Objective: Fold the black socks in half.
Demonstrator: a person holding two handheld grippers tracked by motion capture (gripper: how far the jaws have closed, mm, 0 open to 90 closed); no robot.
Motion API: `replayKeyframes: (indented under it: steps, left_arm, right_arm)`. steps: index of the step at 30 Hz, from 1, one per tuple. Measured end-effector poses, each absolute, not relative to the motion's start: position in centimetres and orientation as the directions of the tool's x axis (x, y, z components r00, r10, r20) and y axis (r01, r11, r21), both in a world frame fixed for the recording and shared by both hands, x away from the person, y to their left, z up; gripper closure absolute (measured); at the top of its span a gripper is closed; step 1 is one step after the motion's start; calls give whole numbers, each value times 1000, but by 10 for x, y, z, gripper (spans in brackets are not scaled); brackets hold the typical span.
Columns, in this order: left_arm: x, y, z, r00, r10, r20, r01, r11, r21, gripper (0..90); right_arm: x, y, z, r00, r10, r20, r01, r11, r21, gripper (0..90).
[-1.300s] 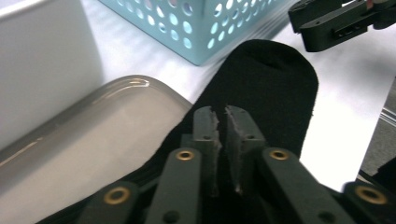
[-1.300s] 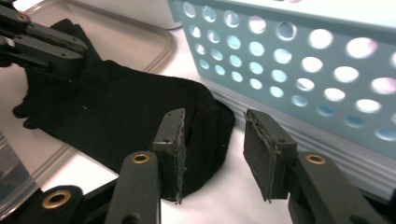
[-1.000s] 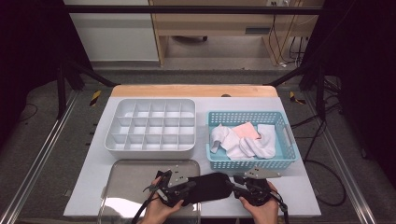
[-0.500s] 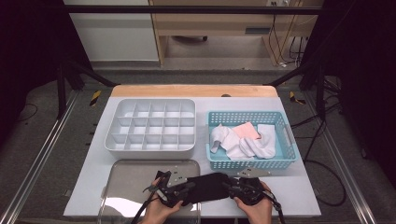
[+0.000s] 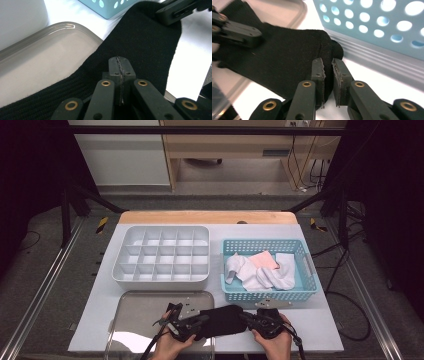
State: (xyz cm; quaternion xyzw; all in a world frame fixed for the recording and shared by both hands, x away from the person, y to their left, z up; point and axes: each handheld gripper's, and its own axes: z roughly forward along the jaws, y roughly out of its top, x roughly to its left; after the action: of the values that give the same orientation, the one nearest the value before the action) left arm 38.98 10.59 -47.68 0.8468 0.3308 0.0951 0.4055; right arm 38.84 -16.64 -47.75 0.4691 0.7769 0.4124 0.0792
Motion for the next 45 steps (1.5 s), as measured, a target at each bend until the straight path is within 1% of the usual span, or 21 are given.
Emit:
replayKeyframes:
  steps: [4, 9, 15, 20, 23, 27, 28, 30, 32, 37, 44, 45]
  left_arm:
    - [390, 106, -477, 761, 638, -116, 489, -447, 749, 885]
    - [390, 105, -476, 761, 638, -116, 490, -448, 748, 880]
    - [389, 112, -470, 756, 641, -137, 494, -420, 762, 842]
    - [389, 142, -450, 719, 681, -140, 493, -358, 793, 814]
    - [388, 172, -443, 672, 729, -127, 497, -318, 808, 812]
    - [382, 208, -448, 607, 784, -126, 526, -279, 803, 810]
    - [382, 208, -448, 607, 784, -126, 526, -279, 803, 815]
    - [379, 227, -458, 574, 807, -137, 560, -265, 785, 826]
    - [377, 234, -463, 561, 815, -143, 576, -260, 775, 834]
    - [378, 237, -474, 570, 806, -160, 600, -275, 751, 851]
    - [375, 228, -477, 603, 782, -156, 591, -306, 746, 866]
    - [374, 226, -477, 605, 780, -156, 588, -306, 749, 866]
  right_arm:
    - [383, -170, -468, -567, 773, 286, 638, 192, 746, 813]
    - [379, -169, -456, -613, 734, 294, 596, 185, 781, 813]
    - [377, -167, -448, -639, 710, 295, 575, 186, 797, 813]
    - [378, -167, -447, -633, 715, 298, 580, 182, 794, 814]
    - [378, -167, -446, -634, 713, 299, 580, 183, 794, 814]
    - [378, -165, -444, -637, 712, 297, 578, 186, 795, 814]
    - [378, -164, -443, -639, 711, 292, 574, 189, 797, 814]
    - [378, -163, -442, -641, 709, 292, 574, 191, 796, 814]
    - [378, -162, -440, -643, 709, 291, 572, 191, 798, 814]
    - [378, -159, -436, -650, 698, 302, 572, 186, 799, 814]
    - [379, -147, -430, -676, 667, 314, 562, 192, 804, 816]
    - [380, -140, -428, -689, 653, 314, 557, 199, 807, 816]
